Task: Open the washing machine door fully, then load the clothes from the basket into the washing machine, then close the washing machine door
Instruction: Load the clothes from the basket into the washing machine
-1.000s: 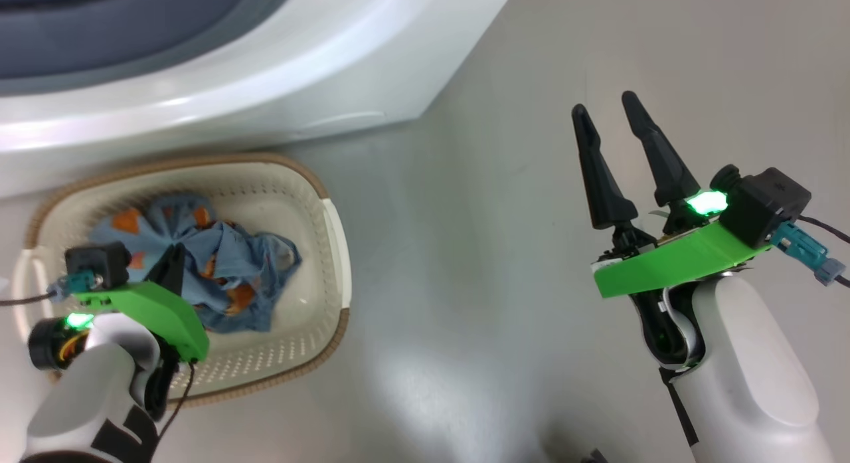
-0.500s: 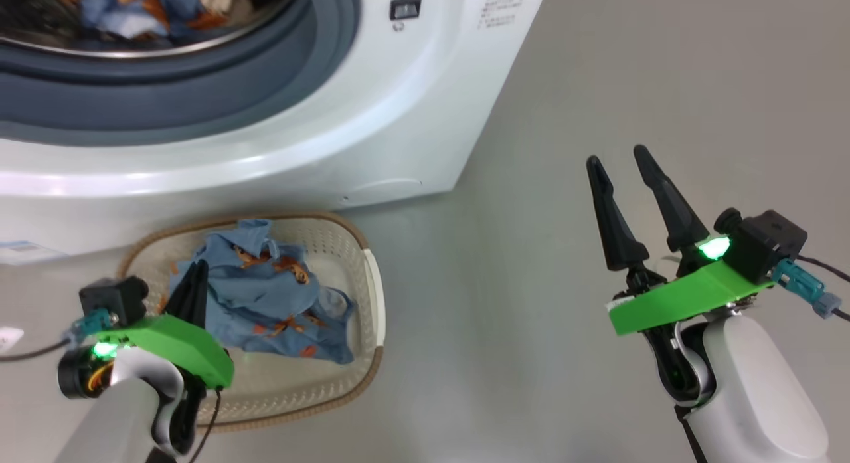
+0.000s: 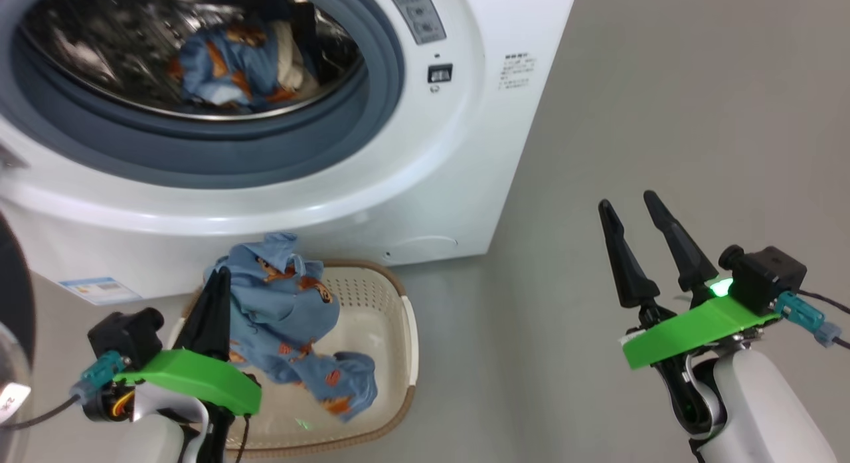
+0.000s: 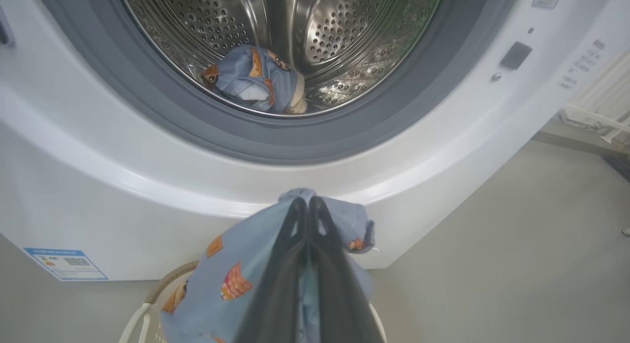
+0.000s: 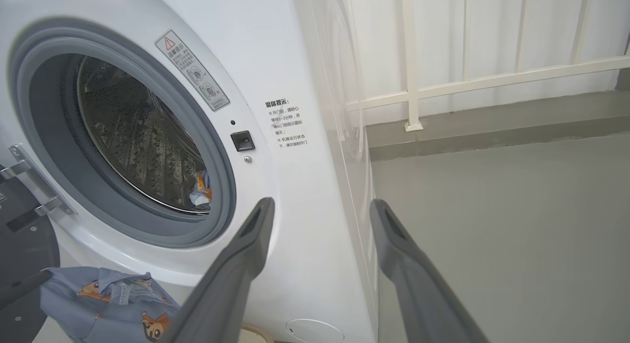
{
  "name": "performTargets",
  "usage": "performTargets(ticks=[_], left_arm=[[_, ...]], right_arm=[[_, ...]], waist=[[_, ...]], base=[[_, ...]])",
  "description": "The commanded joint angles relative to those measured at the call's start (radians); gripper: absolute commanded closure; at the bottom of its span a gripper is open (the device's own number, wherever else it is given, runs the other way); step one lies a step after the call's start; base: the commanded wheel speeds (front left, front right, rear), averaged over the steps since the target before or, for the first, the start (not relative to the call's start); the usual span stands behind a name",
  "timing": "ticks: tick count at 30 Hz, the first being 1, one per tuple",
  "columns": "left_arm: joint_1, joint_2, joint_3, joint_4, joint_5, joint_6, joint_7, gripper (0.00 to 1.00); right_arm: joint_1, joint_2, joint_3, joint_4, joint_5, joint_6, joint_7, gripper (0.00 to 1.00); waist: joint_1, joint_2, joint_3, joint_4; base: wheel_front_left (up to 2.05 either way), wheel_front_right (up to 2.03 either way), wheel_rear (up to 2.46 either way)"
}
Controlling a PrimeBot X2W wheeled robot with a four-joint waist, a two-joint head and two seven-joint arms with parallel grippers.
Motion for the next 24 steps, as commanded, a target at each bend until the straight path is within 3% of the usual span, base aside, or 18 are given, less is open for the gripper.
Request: performTargets(ticks=[1,10,24], left_arm=[[0.007,0.018,0.043,-0.053,0.016,0.011,-0.010,1.00],[0.064,0.017,0.055,-0.233,0.066,0.059,-0.010,1.00],[0.095,0.035,0.058,-0.369,0.088,0.119,0.017,1.00]], right_arm=[[0.020,-0.007,0.019,-0.020,0.013,0.002,-0.005,0.00],[0.046,-0.023,0.019,-0.018,0.020,0.002,-0.005,0.00],[0.059,-0.039,0.016,-0.022,0.025,0.002,-0.005,0.00]], waist=[[0.0000,0.0000,-0.055,0.036],[0.0000,0.0000,-0.103,0.059],[0.0000,0.0000,-0.128,0.052]], base=[[0.00,0.00,0.00],[0.00,0.00,0.00],[0.00,0.00,0.00]])
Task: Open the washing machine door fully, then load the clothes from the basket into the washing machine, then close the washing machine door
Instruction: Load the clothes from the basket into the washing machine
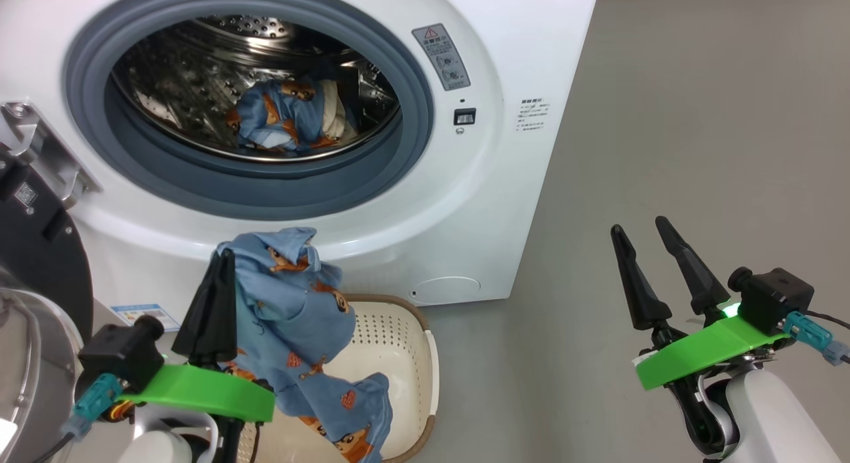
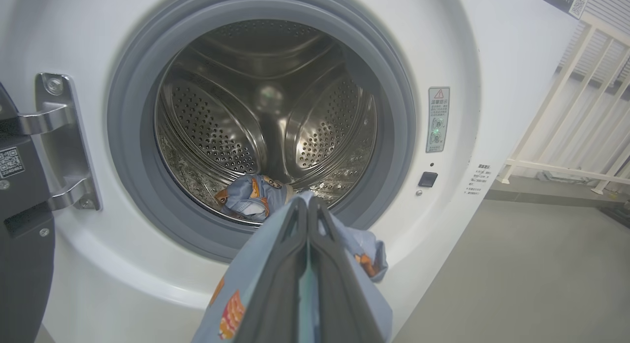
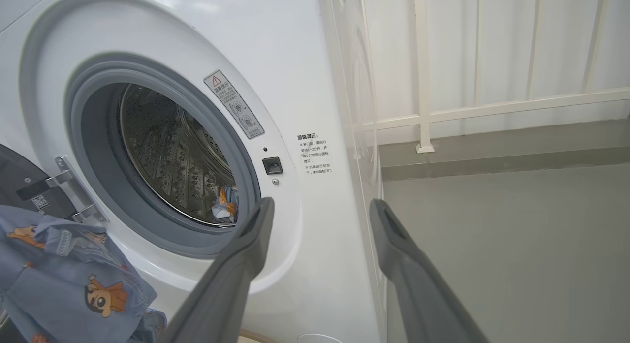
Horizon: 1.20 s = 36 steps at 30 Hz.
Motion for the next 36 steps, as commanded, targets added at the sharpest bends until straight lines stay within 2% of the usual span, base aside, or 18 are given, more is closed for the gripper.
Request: performTargets(ticks=[1,9,19,36], left_arm=[[-0.022,0.026,0.043,-0.034,0.008,0.005,0.002,1.00],[-0.114,0.043,0.052,-0.032,0.012,-0.004,0.012,1.00],[-0.366,0.055,0.071,0.081,0.004,-0.039,0.034,1.00],[-0.768,0.051,0.062,0.625,0.002,-0.135,0.013,1.00]], right_arm=[[0.003,-0.008,0.021,-0.026,0.016,0.002,-0.005,0.00],[-0.004,-0.012,0.023,-0.030,0.012,0.002,-0.005,0.00],[-0.037,-0.005,0.043,-0.042,0.007,0.002,-0.005,0.00],[-0.110,0.050,0.041,-0.075,-0.010,0.002,-0.005,0.00]], waist=[[0.0000,0.0000,0.003,-0.002],[0.0000,0.0000,0.030,-0.006],[0.0000,0.0000,0.132,-0.046],[0.0000,0.0000,0.361,-0.159]], base=[[0.00,0.00,0.00],[0.00,0.00,0.00],[0.00,0.00,0.00],[0.00,0.00,0.00]])
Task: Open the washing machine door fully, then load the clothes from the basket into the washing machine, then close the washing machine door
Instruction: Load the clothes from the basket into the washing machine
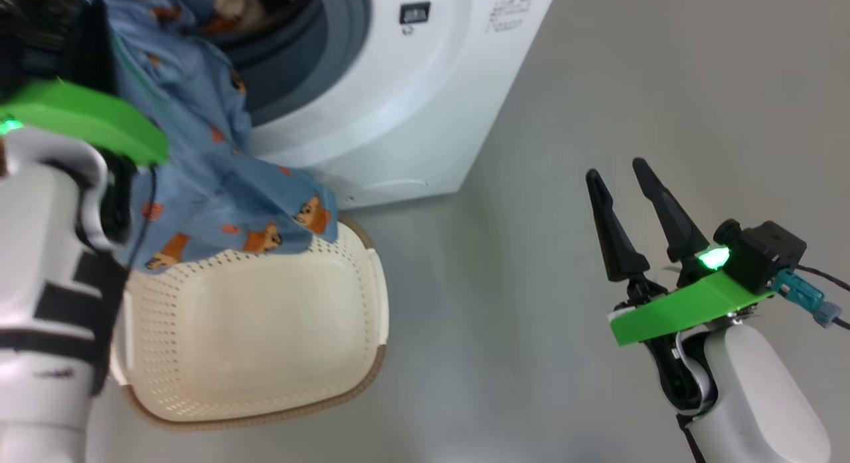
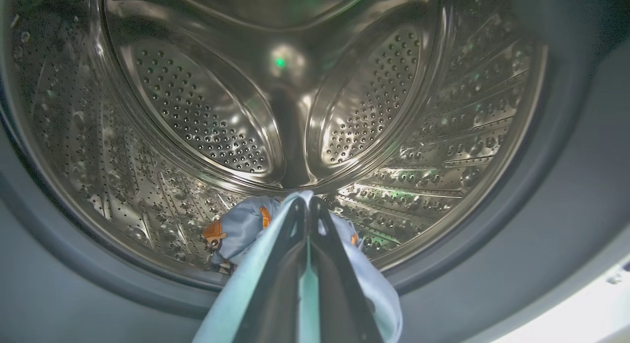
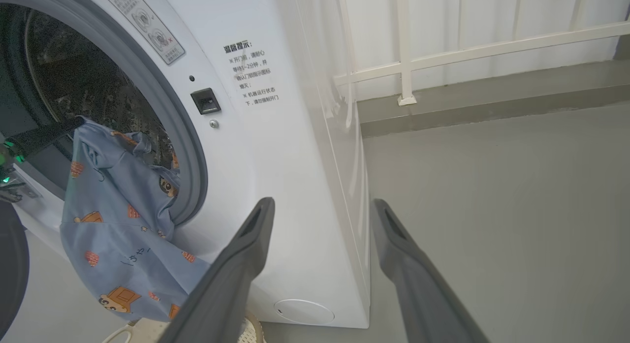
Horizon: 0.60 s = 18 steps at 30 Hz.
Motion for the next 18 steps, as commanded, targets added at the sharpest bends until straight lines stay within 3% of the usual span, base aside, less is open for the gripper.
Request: performTargets(ticks=[1,11,18], left_arm=[[-0.047,0.044,0.028,0.000,0.013,-0.008,-0.012,1.00],[-0.278,0.073,0.036,0.203,0.039,-0.032,-0.040,1.00],[-0.398,0.110,0.087,0.184,0.077,-0.016,-0.047,1.00]], right_arm=[[-0.012,0.008,0.015,-0.030,-0.006,0.002,-0.005,0.00],[-0.039,0.049,0.020,-0.046,-0.008,0.002,-0.005,0.00],[-0.052,0.065,0.029,-0.052,-0.008,0.002,-0.005,0.00]], waist=[[0.0000,0.0000,0.077,-0.058],[0.0000,0.0000,0.191,-0.138],[0.0000,0.0000,0.243,-0.192]], base=[[0.00,0.00,0.00],[0.00,0.00,0.00],[0.00,0.00,0.00]])
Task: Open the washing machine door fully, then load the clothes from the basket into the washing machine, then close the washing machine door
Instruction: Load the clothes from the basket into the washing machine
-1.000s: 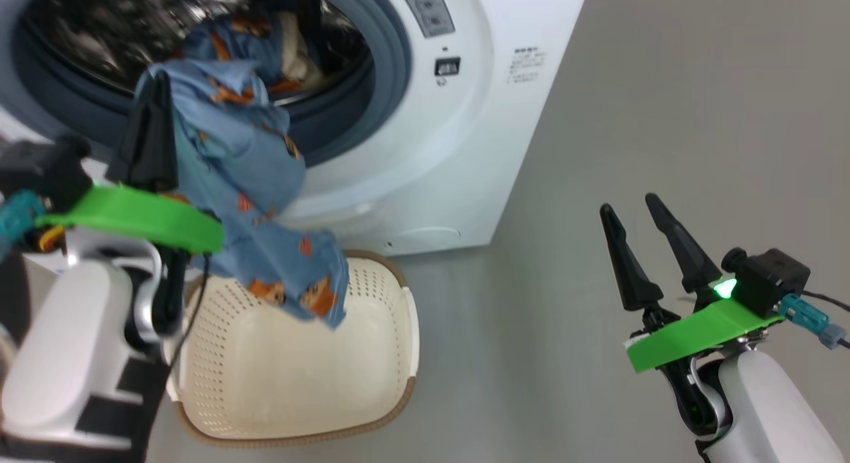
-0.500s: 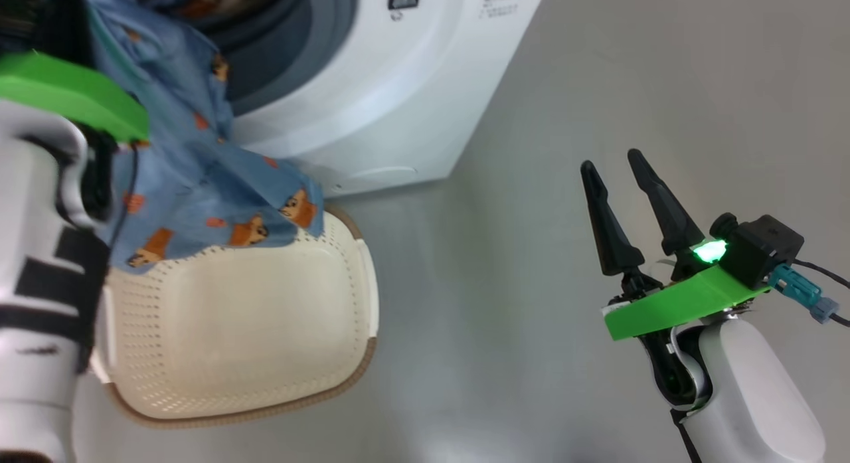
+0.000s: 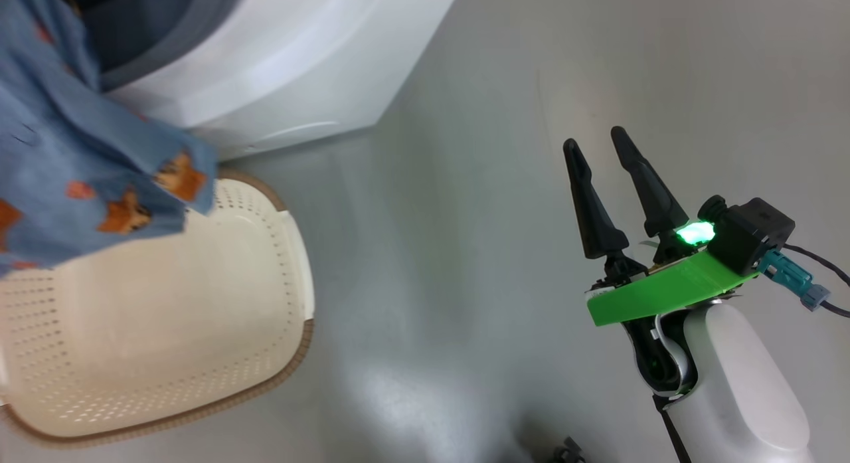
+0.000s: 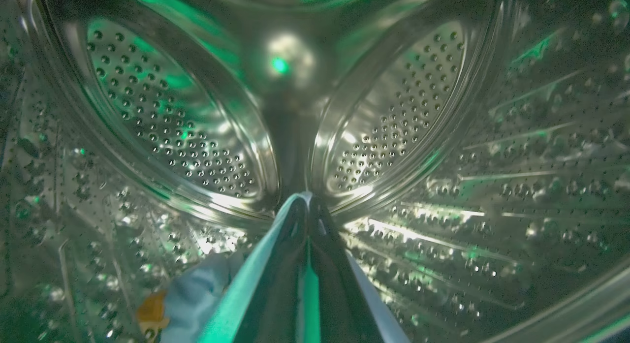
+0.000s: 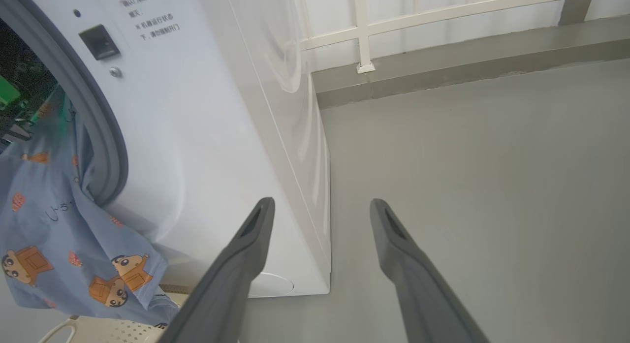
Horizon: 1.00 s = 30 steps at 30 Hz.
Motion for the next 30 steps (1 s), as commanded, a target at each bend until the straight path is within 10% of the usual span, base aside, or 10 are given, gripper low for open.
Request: performTargets(ticks=[1,8,10,11,12,30], left_arm=[[-0.034,0.045,0.030,-0.054,0.022,0.009,-0.006,1.00],[-0.011,0.027,0.104,-0.129,0.101,0.032,-0.006,1.00],[-0.008,0.021,0.106,-0.098,0.115,0.034,-0.006,0.54],[-0.006,0.016,0.108,-0.077,0.116,0.031,-0.006,0.08],[-0.006,0.010,0.106,-0.049,0.114,0.025,-0.006,0.00],[0.018,-0.011,0.082,0.080,0.132,-0.025,-0.006,0.00]], right_arm=[[0.002,0.007,0.016,-0.027,-0.001,0.002,-0.005,0.00],[0.000,0.017,0.014,-0.027,-0.005,0.002,-0.005,0.00],[-0.003,0.020,0.018,-0.024,-0.006,0.002,-0.005,0.00],[-0.005,0.021,0.019,-0.023,-0.006,0.002,-0.005,0.00],[-0.006,0.021,0.020,-0.023,-0.006,0.002,-0.005,0.00],[-0.013,0.020,0.011,-0.019,-0.010,0.002,-0.005,0.00]], waist=[[0.0000,0.0000,0.047,-0.044],[0.0000,0.0000,0.064,-0.043],[0.0000,0.0000,0.065,-0.037],[0.0000,0.0000,0.064,-0.034],[0.0000,0.0000,0.064,-0.031],[0.0000,0.0000,0.018,0.031]], base=[[0.00,0.00,0.00],[0.00,0.00,0.00],[0.00,0.00,0.00],[0.00,0.00,0.00],[0.00,0.00,0.00],[0.00,0.00,0.00]])
